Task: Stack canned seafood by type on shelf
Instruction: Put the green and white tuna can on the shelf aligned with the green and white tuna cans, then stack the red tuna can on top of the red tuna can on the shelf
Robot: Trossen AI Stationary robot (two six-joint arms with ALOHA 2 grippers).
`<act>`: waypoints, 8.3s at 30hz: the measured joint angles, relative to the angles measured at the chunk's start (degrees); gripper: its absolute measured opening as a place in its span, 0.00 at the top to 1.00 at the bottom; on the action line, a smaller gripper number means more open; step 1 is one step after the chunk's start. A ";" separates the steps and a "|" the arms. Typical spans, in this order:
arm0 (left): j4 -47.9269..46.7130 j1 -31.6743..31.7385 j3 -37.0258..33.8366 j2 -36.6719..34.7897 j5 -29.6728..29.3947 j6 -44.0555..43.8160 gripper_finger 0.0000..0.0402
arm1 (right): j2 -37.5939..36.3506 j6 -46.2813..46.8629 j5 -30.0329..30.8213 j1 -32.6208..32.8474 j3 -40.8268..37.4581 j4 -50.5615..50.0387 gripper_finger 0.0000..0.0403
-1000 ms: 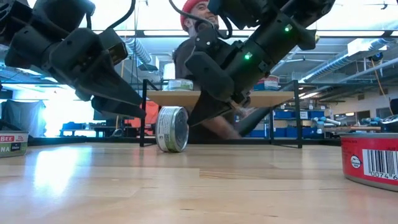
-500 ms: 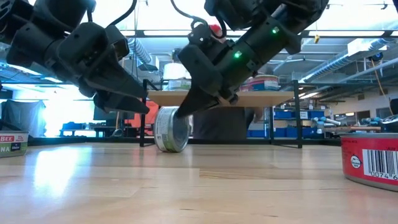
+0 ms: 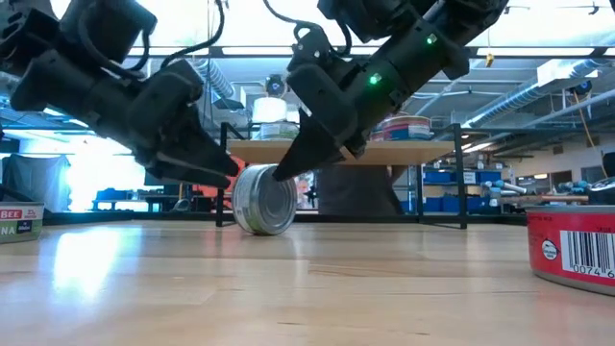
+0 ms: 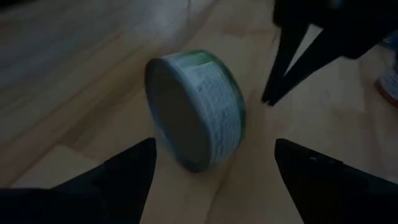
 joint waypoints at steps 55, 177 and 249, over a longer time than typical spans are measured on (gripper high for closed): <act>-41.70 2.57 32.12 -7.25 -21.23 41.97 0.64 | -14.05 12.11 21.10 12.76 0.02 -27.45 0.98; -15.01 32.16 16.77 -7.59 20.34 41.02 0.99 | -13.96 12.60 21.23 14.16 -0.03 -28.61 0.98; 13.21 3.27 -6.66 -12.73 27.04 30.11 0.98 | -8.28 46.62 -23.61 6.08 0.01 -44.50 0.98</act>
